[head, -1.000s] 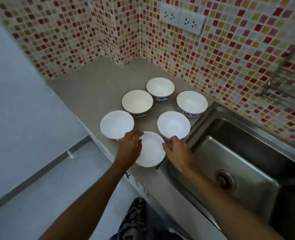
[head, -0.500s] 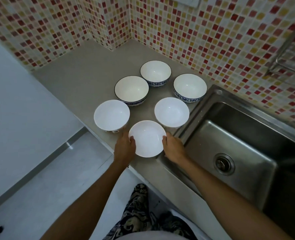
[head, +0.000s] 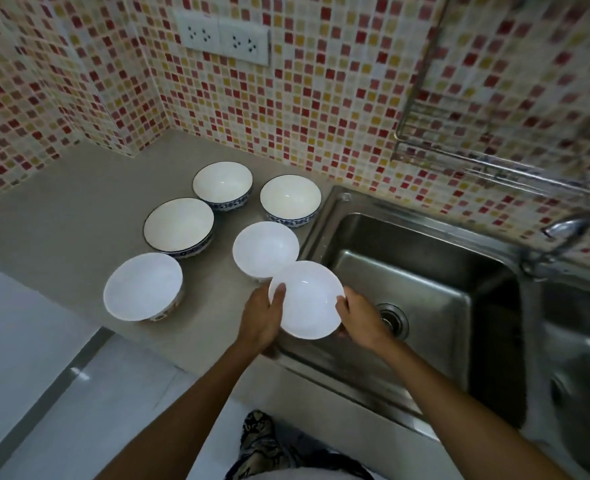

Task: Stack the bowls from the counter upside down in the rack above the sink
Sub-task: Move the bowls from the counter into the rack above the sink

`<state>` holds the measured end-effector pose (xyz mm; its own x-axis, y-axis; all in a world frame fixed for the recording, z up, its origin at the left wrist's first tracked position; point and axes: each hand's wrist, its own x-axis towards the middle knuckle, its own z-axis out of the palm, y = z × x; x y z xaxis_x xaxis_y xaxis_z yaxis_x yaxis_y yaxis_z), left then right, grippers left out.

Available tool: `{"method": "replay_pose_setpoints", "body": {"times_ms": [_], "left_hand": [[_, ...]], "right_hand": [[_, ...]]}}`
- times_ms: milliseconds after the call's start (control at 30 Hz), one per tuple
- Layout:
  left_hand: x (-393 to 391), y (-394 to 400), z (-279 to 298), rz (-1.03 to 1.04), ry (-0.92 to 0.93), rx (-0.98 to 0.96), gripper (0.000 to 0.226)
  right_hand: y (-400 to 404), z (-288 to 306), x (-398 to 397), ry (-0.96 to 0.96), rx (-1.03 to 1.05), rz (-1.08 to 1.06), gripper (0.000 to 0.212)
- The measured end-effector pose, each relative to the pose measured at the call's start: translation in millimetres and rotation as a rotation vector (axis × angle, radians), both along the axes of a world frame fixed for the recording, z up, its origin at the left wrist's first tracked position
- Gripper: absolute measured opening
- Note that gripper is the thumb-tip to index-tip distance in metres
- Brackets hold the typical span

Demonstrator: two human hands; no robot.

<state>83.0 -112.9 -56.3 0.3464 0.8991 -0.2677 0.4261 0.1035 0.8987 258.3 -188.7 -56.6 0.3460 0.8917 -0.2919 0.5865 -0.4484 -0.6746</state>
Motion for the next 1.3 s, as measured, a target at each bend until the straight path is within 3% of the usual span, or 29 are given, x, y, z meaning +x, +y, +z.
{"method": "replay_pose_setpoints", "body": {"times_ms": [100, 200, 367, 533, 733, 833, 1100, 1200, 1300], "left_hand": [[39.4, -2.7, 11.9, -0.053, -0.141, -0.078, 0.032], [74.7, -6.7, 19.9, -0.121, -0.17, -0.154, 0.025], [122.4, -18.3, 30.1, -0.269, -0.171, -0.115, 0.049], [156.9, -28.9, 38.5, -0.344, -0.161, -0.176, 0.058], [183.4, -42.9, 68.2, -0.364, -0.302, -0.298, 0.042], [194.8, -41.4, 89.6, -0.386, -0.341, -0.233, 0.037], [224.6, -28.2, 172.2, -0.438, -0.416, -0.002, 0.038], [236.6, -22.8, 202.1, -0.426, -0.454, 0.07, 0.038], [251.6, -18.1, 227.1, -0.424, -0.48, 0.185, 0.043]], "right_hand": [[-16.6, 5.0, 31.0, -0.103, 0.013, -0.082, 0.034], [-35.1, 9.0, 61.1, -0.163, 0.034, -0.162, 0.034], [-61.1, 20.8, 99.3, -0.186, 0.072, -0.267, 0.033], [-87.8, 33.4, 126.9, -0.151, 0.101, -0.355, 0.027], [-109.2, 65.8, 158.8, -0.126, 0.222, -0.392, 0.033], [-111.1, 95.5, 172.1, -0.053, 0.35, -0.431, 0.034], [-104.9, 181.9, 226.4, -0.404, 0.734, -0.492, 0.023], [-98.5, 200.2, 247.6, -0.633, 0.708, -0.507, 0.028], [-90.8, 197.4, 270.0, -0.766, 0.556, -0.462, 0.036]]}}
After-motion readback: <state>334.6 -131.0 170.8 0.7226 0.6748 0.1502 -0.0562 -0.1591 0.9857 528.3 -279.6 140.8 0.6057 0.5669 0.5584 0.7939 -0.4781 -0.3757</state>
